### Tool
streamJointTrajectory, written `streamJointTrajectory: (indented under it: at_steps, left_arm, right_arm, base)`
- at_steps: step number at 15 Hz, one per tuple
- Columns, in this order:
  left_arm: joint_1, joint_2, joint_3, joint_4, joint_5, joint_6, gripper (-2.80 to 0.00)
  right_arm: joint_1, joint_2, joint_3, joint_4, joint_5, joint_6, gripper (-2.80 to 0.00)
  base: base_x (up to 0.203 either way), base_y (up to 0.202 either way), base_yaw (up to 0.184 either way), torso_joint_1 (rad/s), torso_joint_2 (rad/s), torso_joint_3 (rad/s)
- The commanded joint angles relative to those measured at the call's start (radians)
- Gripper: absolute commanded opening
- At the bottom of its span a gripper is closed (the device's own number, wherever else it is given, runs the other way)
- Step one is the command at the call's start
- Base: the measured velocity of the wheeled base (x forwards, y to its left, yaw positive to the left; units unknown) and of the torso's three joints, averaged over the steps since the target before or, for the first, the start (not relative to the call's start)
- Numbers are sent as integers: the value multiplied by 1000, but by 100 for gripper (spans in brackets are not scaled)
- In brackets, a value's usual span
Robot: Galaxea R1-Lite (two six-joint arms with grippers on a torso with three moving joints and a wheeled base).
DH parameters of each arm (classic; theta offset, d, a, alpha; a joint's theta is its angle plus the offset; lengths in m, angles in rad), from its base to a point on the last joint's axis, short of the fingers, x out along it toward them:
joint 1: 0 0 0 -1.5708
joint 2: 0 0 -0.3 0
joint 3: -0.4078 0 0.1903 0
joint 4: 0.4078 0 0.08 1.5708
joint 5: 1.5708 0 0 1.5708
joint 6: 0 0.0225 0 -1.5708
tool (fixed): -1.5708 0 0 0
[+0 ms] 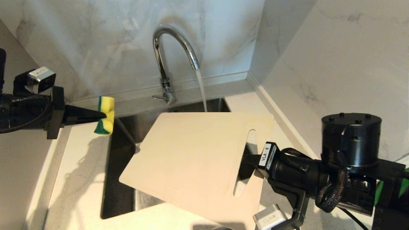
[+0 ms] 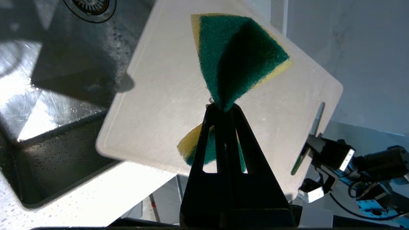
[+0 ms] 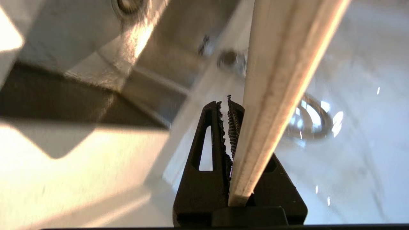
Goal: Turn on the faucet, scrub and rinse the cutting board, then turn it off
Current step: Put down the cutting board
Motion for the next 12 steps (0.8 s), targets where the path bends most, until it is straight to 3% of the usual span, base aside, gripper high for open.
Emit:
streamJointTrajectory:
  at_steps: [1, 8, 12]
  left_arm:
    - [-1, 0, -3, 1, -3, -4, -280]
    - [-15, 0, -8, 4, -3, -5, -280]
    - [-15, 2, -8, 4, 1, -5, -280]
  right_arm:
    - [0, -70, 20, -4, -20, -1, -280]
    - [0, -257, 118, -5, -173, 81, -280]
    - [0, -303, 156, -5, -203, 123, -280]
  base:
    - [0, 0, 0, 0, 0, 0]
    - [0, 0, 0, 0, 0, 0]
    - [0, 0, 0, 0, 0, 0]
